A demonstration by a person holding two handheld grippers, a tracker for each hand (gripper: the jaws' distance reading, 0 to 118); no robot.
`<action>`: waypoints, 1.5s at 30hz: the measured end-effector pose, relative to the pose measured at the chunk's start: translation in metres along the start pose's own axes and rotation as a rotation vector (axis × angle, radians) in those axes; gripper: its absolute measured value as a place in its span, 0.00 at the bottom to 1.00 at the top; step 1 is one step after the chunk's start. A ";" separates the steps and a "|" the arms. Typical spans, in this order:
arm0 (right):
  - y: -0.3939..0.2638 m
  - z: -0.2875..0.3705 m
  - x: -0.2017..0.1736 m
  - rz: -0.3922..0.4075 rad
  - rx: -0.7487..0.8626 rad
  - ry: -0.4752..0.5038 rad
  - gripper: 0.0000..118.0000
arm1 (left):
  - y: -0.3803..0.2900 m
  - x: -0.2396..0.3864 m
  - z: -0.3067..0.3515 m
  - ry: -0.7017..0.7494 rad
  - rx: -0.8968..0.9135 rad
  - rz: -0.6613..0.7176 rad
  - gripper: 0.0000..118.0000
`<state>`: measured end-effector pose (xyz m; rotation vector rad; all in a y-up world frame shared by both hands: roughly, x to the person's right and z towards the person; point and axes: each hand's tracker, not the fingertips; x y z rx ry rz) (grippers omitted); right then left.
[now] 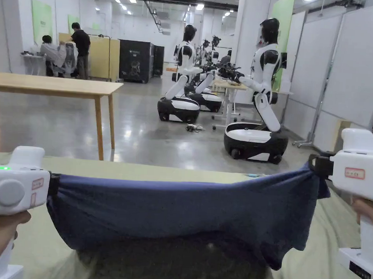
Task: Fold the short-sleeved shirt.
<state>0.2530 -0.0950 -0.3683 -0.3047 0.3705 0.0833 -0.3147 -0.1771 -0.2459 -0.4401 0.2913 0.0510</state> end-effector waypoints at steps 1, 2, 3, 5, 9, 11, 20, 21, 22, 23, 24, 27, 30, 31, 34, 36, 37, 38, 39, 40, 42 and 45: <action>-0.020 0.008 -0.002 -0.007 -0.029 0.008 0.04 | -0.019 -0.001 0.006 -0.001 -0.021 -0.006 0.00; -0.038 0.012 -0.003 -0.004 -0.062 0.009 0.04 | -0.037 -0.001 0.014 -0.005 -0.040 -0.006 0.00; -0.061 0.019 -0.006 0.004 -0.107 0.016 0.04 | -0.059 -0.003 0.020 -0.014 -0.073 -0.006 0.00; -0.103 0.026 -0.011 -0.005 -0.186 0.038 0.04 | -0.096 -0.007 0.029 -0.019 -0.125 -0.003 0.00; -0.189 0.033 -0.025 -0.009 -0.371 0.067 0.04 | -0.168 -0.011 0.037 -0.007 -0.269 -0.051 0.00; -0.221 0.030 -0.032 -0.006 -0.477 0.073 0.04 | -0.197 -0.010 0.037 -0.019 -0.347 -0.060 0.00; -0.265 0.017 -0.018 -0.156 -0.556 0.077 0.23 | -0.238 0.002 0.039 -0.011 -0.423 -0.045 0.75; -0.262 0.023 -0.019 -0.167 -0.529 0.054 0.46 | -0.235 0.005 0.045 -0.017 -0.407 -0.042 0.89; -0.260 0.026 -0.020 -0.179 -0.503 0.053 0.67 | -0.232 0.007 0.054 -0.027 -0.375 -0.040 0.92; -0.257 0.029 -0.021 -0.188 -0.465 0.061 0.75 | -0.228 0.011 0.064 -0.037 -0.307 -0.035 0.92; -0.254 0.036 -0.023 -0.199 -0.394 0.065 0.75 | -0.223 0.017 0.078 -0.047 -0.241 -0.029 0.92; -0.247 0.056 -0.036 -0.238 -0.231 0.067 0.75 | -0.214 0.034 0.109 -0.041 -0.131 -0.033 0.92; -0.245 0.072 -0.054 -0.197 -0.102 0.060 0.75 | -0.215 0.050 0.136 -0.015 -0.067 -0.065 0.92; -0.246 0.076 -0.059 -0.178 -0.070 0.051 0.75 | -0.217 0.053 0.142 -0.008 -0.068 -0.066 0.92; -0.253 0.088 -0.073 -0.126 -0.003 0.020 0.75 | -0.225 0.054 0.153 0.007 -0.055 -0.048 0.88; -0.260 0.092 -0.078 -0.115 0.022 0.004 0.74 | -0.230 0.052 0.155 0.003 -0.053 -0.035 0.60; -0.263 0.095 -0.081 -0.105 0.030 0.003 0.65 | -0.234 0.053 0.156 0.018 -0.048 -0.033 0.36; -0.266 0.096 -0.083 -0.095 0.035 -0.004 0.29 | -0.241 0.048 0.150 0.030 -0.053 -0.040 0.08; -0.268 0.095 -0.085 -0.076 0.026 -0.032 0.03 | -0.246 0.048 0.148 0.052 -0.056 -0.044 0.06; -0.269 0.099 -0.088 -0.040 0.042 -0.096 0.03 | -0.250 0.046 0.146 0.054 -0.059 -0.044 0.04; -0.276 0.096 -0.088 -0.058 -0.009 -0.013 0.03 | -0.259 0.041 0.136 0.008 -0.139 -0.031 0.02; -0.280 0.091 -0.088 -0.038 -0.034 -0.049 0.03 | -0.272 0.036 0.122 0.047 -0.174 -0.063 0.02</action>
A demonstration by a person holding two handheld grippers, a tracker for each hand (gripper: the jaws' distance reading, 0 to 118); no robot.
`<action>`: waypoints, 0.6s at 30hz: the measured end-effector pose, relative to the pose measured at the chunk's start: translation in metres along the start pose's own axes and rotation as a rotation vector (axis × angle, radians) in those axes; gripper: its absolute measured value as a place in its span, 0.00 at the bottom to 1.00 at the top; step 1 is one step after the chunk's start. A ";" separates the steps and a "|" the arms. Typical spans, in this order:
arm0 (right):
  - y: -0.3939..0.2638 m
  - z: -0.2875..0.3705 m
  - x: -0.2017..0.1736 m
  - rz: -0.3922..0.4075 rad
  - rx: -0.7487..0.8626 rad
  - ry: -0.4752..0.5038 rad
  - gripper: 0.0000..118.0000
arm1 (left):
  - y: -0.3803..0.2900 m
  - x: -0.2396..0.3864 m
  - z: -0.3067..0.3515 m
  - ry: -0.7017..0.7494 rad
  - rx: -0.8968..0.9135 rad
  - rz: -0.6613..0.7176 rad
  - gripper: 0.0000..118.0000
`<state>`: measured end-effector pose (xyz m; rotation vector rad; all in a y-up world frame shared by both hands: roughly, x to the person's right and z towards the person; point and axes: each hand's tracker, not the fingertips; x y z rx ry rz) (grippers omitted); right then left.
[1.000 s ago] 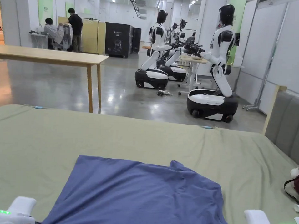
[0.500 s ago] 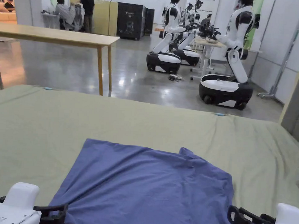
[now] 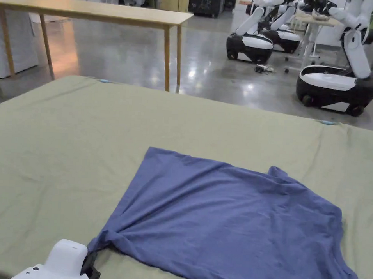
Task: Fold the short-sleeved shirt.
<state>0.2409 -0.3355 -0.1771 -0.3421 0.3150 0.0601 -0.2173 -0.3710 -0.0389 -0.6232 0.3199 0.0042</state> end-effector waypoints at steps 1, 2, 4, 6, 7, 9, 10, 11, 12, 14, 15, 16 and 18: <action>0.000 -0.001 0.001 -0.003 -0.014 0.007 0.02 | -0.002 -0.002 -0.004 -0.001 -0.005 0.009 0.02; 0.000 -0.001 0.002 -0.012 -0.025 0.003 0.03 | -0.002 -0.005 -0.010 -0.005 -0.008 0.017 0.07; 0.001 -0.007 0.007 -0.026 -0.054 0.005 0.03 | 0.001 -0.010 -0.022 0.002 -0.021 0.003 0.64; 0.001 -0.008 0.010 -0.030 -0.072 0.003 0.03 | 0.004 -0.012 -0.036 0.012 -0.058 -0.027 0.98; 0.001 -0.008 0.010 -0.027 -0.081 -0.005 0.03 | 0.005 -0.014 -0.041 0.009 -0.042 -0.028 0.95; 0.003 -0.015 0.015 -0.023 -0.106 -0.016 0.03 | 0.013 -0.015 -0.050 0.004 -0.029 -0.021 0.95; 0.004 -0.016 0.016 -0.026 -0.113 -0.022 0.02 | 0.016 -0.016 -0.058 -0.002 -0.038 -0.017 0.95; 0.004 -0.016 0.018 -0.029 -0.122 -0.021 0.02 | 0.018 -0.018 -0.064 -0.008 -0.040 -0.018 0.95; 0.004 -0.021 0.021 -0.031 -0.133 -0.020 0.02 | 0.019 -0.018 -0.070 -0.009 -0.045 -0.021 0.95; 0.004 -0.024 0.022 -0.020 -0.157 -0.029 0.03 | 0.023 -0.019 -0.081 -0.024 -0.065 -0.026 0.95; 0.004 -0.024 0.023 -0.015 -0.167 -0.033 0.02 | 0.024 -0.020 -0.086 -0.026 -0.072 -0.027 0.95; 0.003 -0.027 0.024 -0.013 -0.178 -0.034 0.02 | 0.026 -0.021 -0.090 -0.030 -0.083 -0.029 0.93; 0.003 -0.029 0.026 -0.015 -0.198 -0.039 0.02 | 0.029 -0.022 -0.093 -0.033 -0.095 -0.028 0.87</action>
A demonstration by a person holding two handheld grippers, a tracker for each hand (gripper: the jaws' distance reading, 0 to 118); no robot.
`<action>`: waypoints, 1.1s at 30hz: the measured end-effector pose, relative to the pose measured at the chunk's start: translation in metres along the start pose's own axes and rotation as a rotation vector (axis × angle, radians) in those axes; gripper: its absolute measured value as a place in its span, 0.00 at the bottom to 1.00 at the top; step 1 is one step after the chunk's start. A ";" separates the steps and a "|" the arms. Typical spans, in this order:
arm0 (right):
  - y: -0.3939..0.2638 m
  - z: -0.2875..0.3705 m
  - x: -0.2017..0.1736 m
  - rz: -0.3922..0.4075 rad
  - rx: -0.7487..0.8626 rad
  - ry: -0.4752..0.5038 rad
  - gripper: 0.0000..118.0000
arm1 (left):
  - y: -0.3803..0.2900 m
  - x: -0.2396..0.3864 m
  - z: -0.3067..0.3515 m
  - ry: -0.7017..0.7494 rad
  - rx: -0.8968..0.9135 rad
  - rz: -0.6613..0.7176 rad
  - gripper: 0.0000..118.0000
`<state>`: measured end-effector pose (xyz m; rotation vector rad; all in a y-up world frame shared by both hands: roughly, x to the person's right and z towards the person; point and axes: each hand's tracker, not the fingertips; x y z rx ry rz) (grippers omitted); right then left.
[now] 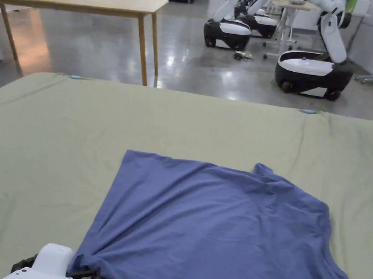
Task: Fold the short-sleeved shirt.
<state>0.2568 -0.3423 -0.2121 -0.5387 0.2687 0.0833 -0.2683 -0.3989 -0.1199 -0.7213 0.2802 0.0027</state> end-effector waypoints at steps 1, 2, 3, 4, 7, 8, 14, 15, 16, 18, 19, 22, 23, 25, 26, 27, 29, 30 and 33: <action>0.000 -0.001 0.001 -0.001 -0.016 -0.002 0.03 | 0.002 -0.002 0.000 -0.022 -0.002 0.013 0.73; -0.001 -0.003 0.002 -0.002 -0.031 -0.007 0.03 | 0.005 -0.005 0.000 -0.069 -0.005 0.047 0.20; -0.002 -0.005 0.003 -0.001 -0.050 -0.010 0.03 | 0.004 -0.007 -0.004 -0.055 -0.023 0.053 0.00; -0.002 -0.007 0.003 0.001 -0.073 -0.009 0.03 | 0.006 -0.002 -0.005 -0.008 0.040 0.018 0.00; -0.010 -0.015 0.008 -0.056 -0.167 0.049 0.38 | 0.023 0.015 0.023 -0.041 -0.006 0.037 0.00; -0.013 -0.019 0.010 -0.078 -0.208 0.072 0.77 | 0.028 0.023 0.035 -0.042 0.002 0.037 0.00; -0.027 -0.051 0.004 -0.022 -0.367 0.045 0.85 | 0.024 0.016 0.031 -0.051 -0.001 0.031 0.00; -0.028 -0.057 0.004 -0.030 -0.413 0.048 0.84 | 0.020 0.009 0.022 -0.065 -0.014 0.043 0.00; -0.029 -0.064 0.005 -0.057 -0.475 0.063 0.65 | 0.019 0.006 0.018 -0.061 -0.011 0.038 0.00; -0.028 -0.064 0.007 -0.117 -0.445 0.088 0.09 | 0.020 0.005 0.017 -0.059 -0.017 0.035 0.00; -0.027 -0.062 0.008 -0.157 -0.413 0.099 0.09 | 0.022 0.007 0.019 -0.049 -0.019 0.019 0.00; -0.020 -0.064 0.013 -0.150 -0.449 0.108 0.09 | 0.026 0.010 0.022 -0.048 -0.028 -0.002 0.00; -0.016 -0.061 0.015 -0.148 -0.433 0.109 0.09 | 0.028 0.010 0.024 -0.038 -0.027 -0.013 0.00; -0.003 -0.055 0.020 -0.153 -0.418 0.113 0.09 | 0.036 0.008 0.031 -0.022 -0.024 -0.027 0.00; 0.004 -0.050 0.019 -0.152 -0.412 0.112 0.09 | 0.042 0.007 0.035 -0.014 -0.017 -0.029 0.00; 0.013 -0.046 0.020 -0.153 -0.406 0.109 0.09 | 0.048 0.005 0.040 -0.014 -0.008 -0.031 0.00; 0.035 -0.040 0.025 -0.159 -0.384 0.106 0.09 | 0.065 0.001 0.048 -0.003 0.014 -0.043 0.00; 0.046 -0.037 0.024 -0.160 -0.370 0.110 0.09 | 0.073 0.000 0.050 0.001 0.029 -0.053 0.00; 0.080 -0.043 0.027 -0.148 -0.344 0.119 0.09 | 0.101 -0.008 0.039 -0.004 0.044 -0.057 0.00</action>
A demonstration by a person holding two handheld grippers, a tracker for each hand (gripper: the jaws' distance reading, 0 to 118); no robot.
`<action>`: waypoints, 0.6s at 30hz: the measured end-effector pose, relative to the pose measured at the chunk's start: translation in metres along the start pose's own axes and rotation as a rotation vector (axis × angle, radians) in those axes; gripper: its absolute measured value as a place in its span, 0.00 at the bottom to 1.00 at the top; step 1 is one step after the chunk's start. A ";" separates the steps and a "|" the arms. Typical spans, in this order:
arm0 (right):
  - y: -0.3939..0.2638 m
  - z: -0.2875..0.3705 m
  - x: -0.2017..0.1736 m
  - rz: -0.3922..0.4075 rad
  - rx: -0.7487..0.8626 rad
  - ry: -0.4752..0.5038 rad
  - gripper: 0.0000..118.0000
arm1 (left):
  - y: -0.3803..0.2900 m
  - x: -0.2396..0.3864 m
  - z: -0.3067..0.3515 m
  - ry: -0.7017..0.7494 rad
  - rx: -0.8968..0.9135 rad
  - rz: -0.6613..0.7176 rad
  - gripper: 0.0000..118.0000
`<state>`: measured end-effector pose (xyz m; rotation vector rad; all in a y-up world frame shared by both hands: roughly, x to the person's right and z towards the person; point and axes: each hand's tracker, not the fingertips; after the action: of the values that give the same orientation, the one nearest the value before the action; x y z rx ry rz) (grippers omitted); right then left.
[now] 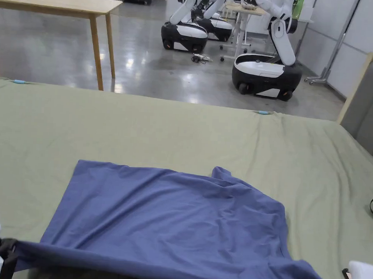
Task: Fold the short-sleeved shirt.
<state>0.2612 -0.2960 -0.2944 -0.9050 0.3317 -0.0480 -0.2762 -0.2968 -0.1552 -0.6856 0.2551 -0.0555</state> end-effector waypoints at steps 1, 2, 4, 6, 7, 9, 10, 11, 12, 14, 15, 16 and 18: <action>0.012 0.000 -0.003 0.008 0.009 0.000 0.09 | 0.012 0.000 -0.007 0.000 0.000 -0.015 0.00; 0.025 -0.005 -0.004 0.013 0.011 -0.003 0.09 | 0.023 0.006 -0.013 0.014 -0.003 -0.039 0.00; 0.048 -0.021 -0.005 0.021 0.000 -0.013 0.09 | 0.042 0.008 -0.036 0.002 -0.048 -0.042 0.00; 0.073 -0.049 -0.003 0.003 -0.035 -0.014 0.09 | 0.058 0.010 -0.072 -0.002 -0.119 -0.062 0.00; 0.083 -0.065 -0.002 -0.013 -0.056 -0.012 0.09 | 0.064 0.010 -0.090 0.000 -0.135 -0.061 0.00; 0.099 -0.095 0.002 -0.043 -0.101 -0.010 0.09 | 0.073 0.007 -0.124 -0.010 -0.224 -0.014 0.00; 0.105 -0.110 0.005 -0.073 -0.122 -0.010 0.09 | 0.074 0.006 -0.140 -0.014 -0.252 0.011 0.00; 0.110 -0.122 0.007 -0.097 -0.141 -0.008 0.09 | 0.075 0.004 -0.153 -0.019 -0.283 0.037 0.00; 0.115 -0.136 0.009 -0.126 -0.173 -0.003 0.09 | 0.075 0.002 -0.166 -0.026 -0.315 0.066 0.00; 0.118 -0.155 0.015 -0.180 -0.209 -0.008 0.10 | 0.072 0.002 -0.181 -0.041 -0.351 0.111 0.00; 0.120 -0.164 0.016 -0.189 -0.228 -0.012 0.11 | 0.069 0.002 -0.186 -0.050 -0.362 0.124 0.00; 0.120 -0.169 0.016 -0.190 -0.234 -0.028 0.14 | 0.067 0.002 -0.189 -0.041 -0.359 0.123 0.00; 0.117 -0.167 0.015 -0.208 -0.214 -0.025 0.47 | 0.062 0.004 -0.186 -0.044 -0.340 0.139 0.47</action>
<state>0.2137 -0.3533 -0.4846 -1.1496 0.2211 -0.1956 -0.3213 -0.3642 -0.3336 -1.0036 0.2726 0.1392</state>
